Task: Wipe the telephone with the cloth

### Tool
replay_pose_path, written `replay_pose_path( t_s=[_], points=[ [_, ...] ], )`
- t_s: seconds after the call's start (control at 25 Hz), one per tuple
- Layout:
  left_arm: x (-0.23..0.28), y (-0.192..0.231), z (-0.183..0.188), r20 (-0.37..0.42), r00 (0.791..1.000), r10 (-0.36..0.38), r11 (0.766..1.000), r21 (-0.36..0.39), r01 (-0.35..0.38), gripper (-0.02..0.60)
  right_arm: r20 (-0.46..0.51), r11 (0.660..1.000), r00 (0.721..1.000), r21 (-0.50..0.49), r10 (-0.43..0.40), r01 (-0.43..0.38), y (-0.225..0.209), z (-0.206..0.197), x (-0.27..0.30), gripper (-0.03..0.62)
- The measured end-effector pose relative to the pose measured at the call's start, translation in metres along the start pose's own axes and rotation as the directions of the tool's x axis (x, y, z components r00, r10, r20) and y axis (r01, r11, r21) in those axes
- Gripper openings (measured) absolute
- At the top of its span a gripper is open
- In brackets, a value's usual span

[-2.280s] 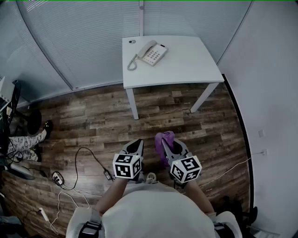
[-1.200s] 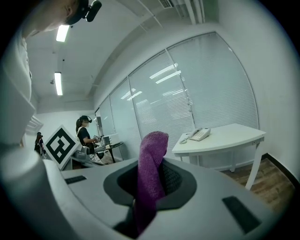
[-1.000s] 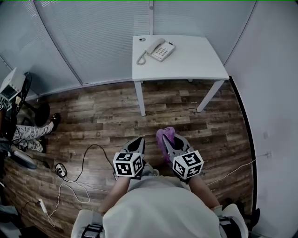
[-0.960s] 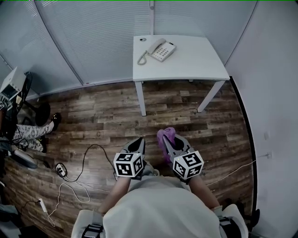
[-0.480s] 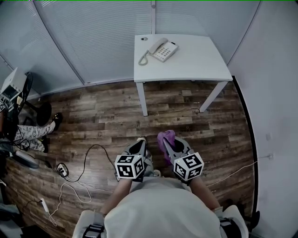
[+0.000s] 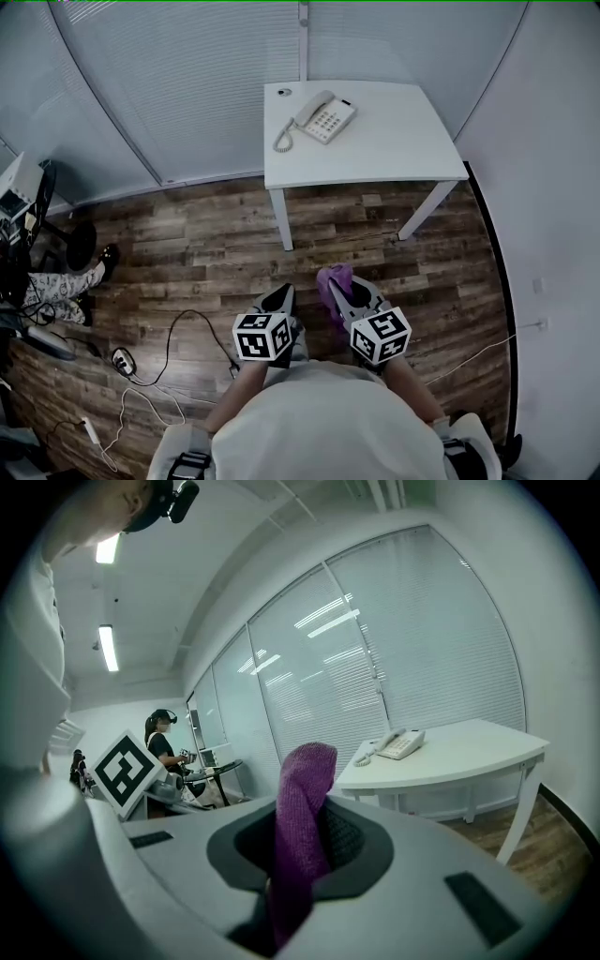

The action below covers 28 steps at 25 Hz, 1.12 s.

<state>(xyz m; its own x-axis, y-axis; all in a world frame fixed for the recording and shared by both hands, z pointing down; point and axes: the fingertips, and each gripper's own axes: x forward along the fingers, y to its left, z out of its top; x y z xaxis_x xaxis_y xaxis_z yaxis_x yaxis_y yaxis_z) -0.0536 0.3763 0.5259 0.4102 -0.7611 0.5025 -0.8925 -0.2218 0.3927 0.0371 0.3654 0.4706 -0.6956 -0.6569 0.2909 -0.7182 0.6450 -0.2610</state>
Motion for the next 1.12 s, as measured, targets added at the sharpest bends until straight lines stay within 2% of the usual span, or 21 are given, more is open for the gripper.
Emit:
replay_pose_path(
  t_s=[0.68, 1.12],
  points=[
    [0.087, 0.073, 0.111, -0.02, 0.999, -0.035, 0.999, 0.021, 0.035, 0.021, 0.017, 0.999, 0.999, 0.006, -0.047, 0.047, -0.056, 0.077, 0.127, 0.06],
    [0.134, 0.125, 0.171, -0.027, 0.997, -0.068, 0.997, 0.043, 0.069, 0.021, 0.022, 0.996, 0.996, 0.012, -0.088, 0.088, -0.08, 0.106, 0.204, 0.06]
  ],
)
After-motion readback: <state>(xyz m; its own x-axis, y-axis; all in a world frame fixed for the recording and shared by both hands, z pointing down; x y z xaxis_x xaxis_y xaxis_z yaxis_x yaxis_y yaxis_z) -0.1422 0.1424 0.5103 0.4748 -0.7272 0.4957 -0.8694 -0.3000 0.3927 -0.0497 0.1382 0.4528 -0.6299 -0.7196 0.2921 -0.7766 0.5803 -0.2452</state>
